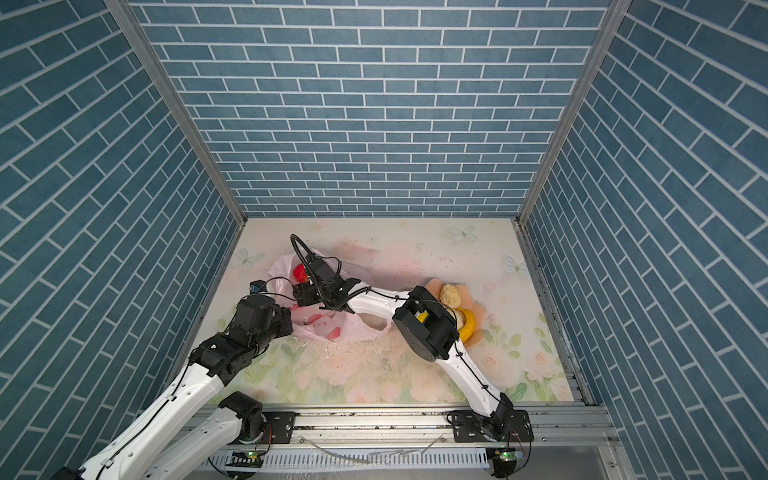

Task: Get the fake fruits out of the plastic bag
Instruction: 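Reach the right gripper down into the bag toward the red apple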

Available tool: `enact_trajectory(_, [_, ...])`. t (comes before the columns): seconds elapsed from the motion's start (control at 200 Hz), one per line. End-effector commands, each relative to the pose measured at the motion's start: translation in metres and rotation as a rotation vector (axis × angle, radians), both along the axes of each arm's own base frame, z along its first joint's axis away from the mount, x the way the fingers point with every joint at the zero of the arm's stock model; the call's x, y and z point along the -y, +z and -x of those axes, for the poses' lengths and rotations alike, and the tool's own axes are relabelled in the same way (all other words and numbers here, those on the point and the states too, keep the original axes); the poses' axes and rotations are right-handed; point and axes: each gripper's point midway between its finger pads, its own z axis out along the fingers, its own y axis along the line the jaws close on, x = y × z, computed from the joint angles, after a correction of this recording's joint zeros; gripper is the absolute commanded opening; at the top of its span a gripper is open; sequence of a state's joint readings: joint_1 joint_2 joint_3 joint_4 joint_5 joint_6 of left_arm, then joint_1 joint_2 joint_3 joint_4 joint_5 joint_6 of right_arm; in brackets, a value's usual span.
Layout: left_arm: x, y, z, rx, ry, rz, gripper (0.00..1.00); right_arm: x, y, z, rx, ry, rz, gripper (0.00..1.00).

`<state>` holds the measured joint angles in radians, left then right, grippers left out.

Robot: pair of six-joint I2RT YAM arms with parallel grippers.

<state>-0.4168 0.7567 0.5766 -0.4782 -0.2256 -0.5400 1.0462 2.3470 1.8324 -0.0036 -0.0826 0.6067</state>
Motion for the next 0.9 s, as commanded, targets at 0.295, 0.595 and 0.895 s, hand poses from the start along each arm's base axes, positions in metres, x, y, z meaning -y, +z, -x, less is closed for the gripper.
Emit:
enact_trajectory(0.295, [0.001, 0.000, 0.003, 0.036, -0.011, 0.022, 0.09, 0.002, 0.008, -0.012, -0.013, -0.105, -0.028, 0.76])
enact_trajectory(0.595, [-0.003, -0.001, 0.019, 0.041, -0.026, 0.042, 0.08, -0.007, 0.004, -0.043, 0.013, -0.201, -0.021, 0.78])
enact_trajectory(0.895, [0.003, 0.001, 0.022, 0.050, -0.057, 0.066, 0.06, -0.018, 0.006, -0.066, 0.025, -0.223, -0.020, 0.81])
